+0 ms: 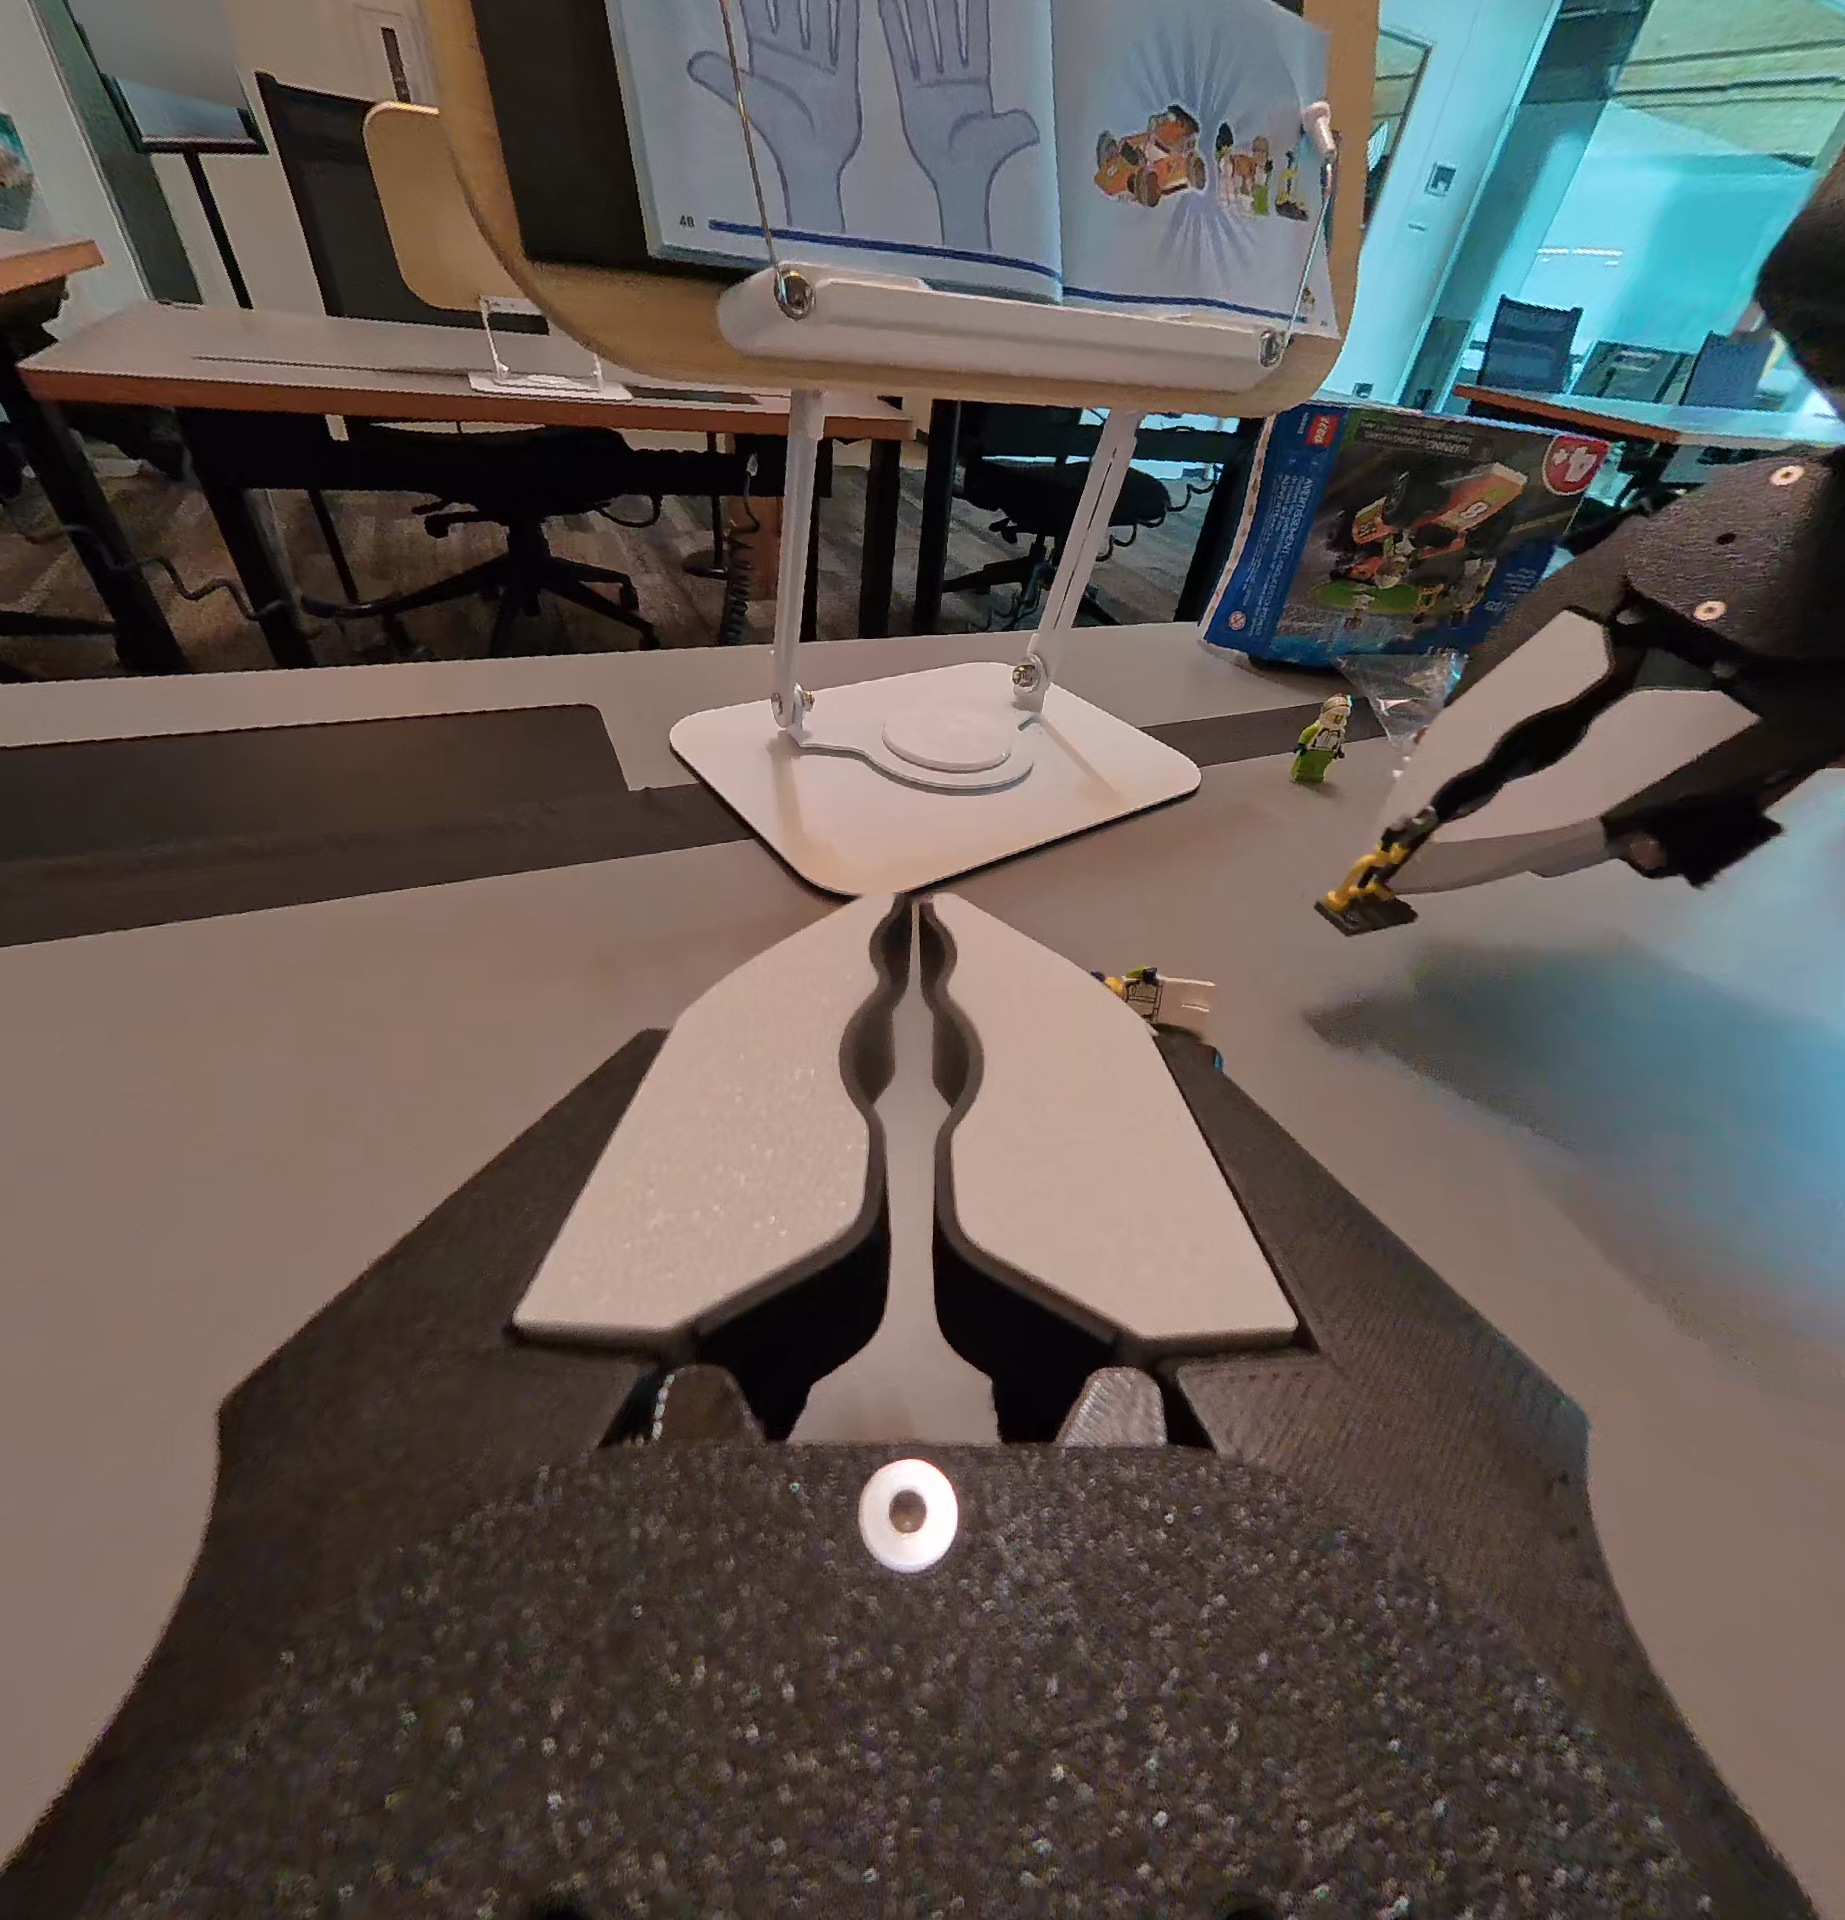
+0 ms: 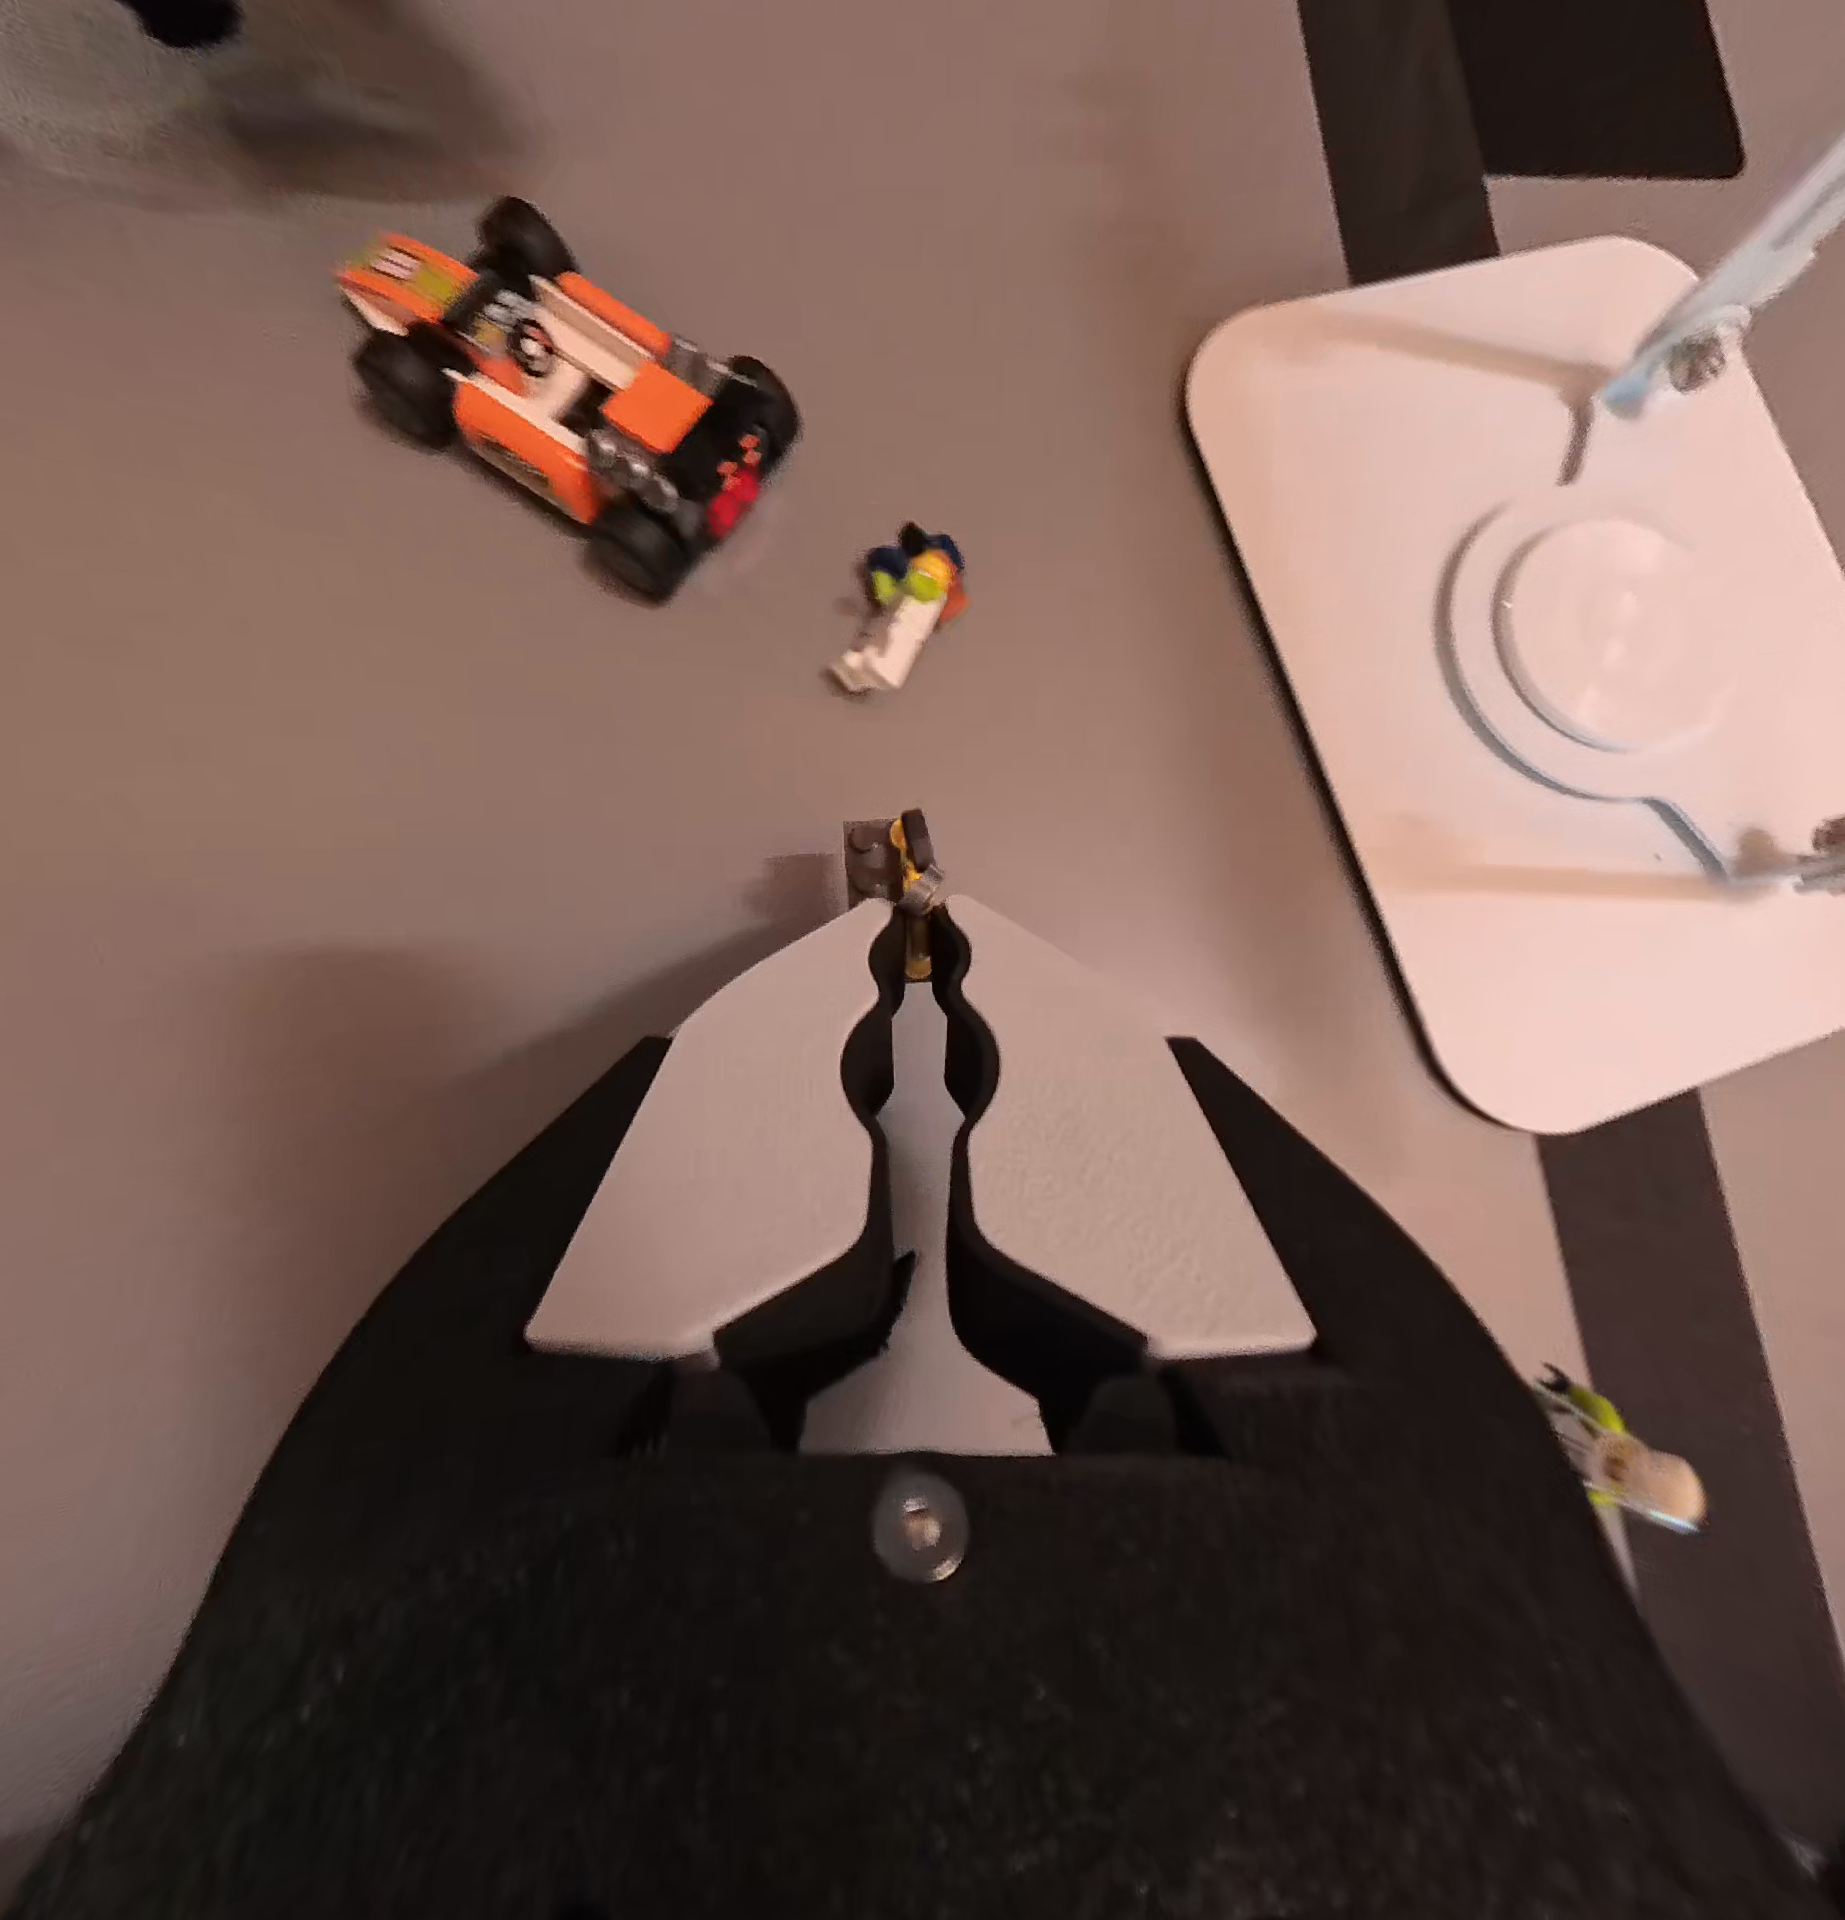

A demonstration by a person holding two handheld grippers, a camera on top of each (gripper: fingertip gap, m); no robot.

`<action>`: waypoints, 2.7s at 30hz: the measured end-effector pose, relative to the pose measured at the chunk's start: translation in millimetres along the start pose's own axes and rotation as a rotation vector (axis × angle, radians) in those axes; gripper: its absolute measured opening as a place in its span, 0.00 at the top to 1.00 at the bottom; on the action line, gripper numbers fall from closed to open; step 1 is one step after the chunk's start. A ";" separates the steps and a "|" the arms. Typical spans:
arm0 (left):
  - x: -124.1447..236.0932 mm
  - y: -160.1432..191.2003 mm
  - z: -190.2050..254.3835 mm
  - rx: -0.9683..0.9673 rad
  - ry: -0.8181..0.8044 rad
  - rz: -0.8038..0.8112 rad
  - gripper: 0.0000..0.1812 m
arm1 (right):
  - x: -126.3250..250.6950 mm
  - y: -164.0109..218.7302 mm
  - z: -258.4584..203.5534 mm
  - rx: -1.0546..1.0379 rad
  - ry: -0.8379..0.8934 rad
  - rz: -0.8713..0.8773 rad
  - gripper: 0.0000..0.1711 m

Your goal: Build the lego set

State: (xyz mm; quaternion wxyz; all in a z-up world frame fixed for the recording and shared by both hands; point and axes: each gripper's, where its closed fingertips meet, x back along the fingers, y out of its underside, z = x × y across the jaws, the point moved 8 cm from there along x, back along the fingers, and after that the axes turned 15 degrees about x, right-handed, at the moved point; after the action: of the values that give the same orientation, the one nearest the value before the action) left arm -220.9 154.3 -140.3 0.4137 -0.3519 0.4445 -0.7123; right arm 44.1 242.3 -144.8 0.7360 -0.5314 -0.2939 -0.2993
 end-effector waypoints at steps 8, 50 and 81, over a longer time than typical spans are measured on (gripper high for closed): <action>4.9 0.4 7.5 -0.034 0.030 -0.022 1.00 | 22.9 -5.9 -54.6 0.046 -0.051 0.002 0.98; 5.5 10.1 19.0 0.049 0.111 -0.065 1.00 | 96.2 133.3 -91.3 -0.409 0.275 -0.192 0.98; 9.3 4.9 20.0 0.102 0.142 -0.051 1.00 | 66.5 94.3 -63.5 -0.358 0.245 -0.164 0.98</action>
State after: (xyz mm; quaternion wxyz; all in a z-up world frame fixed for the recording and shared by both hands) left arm -206.0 137.8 -136.5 0.3803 -0.2899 0.4269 -0.7676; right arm 165.5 197.0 -168.7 0.6333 -0.5877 -0.1866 -0.4677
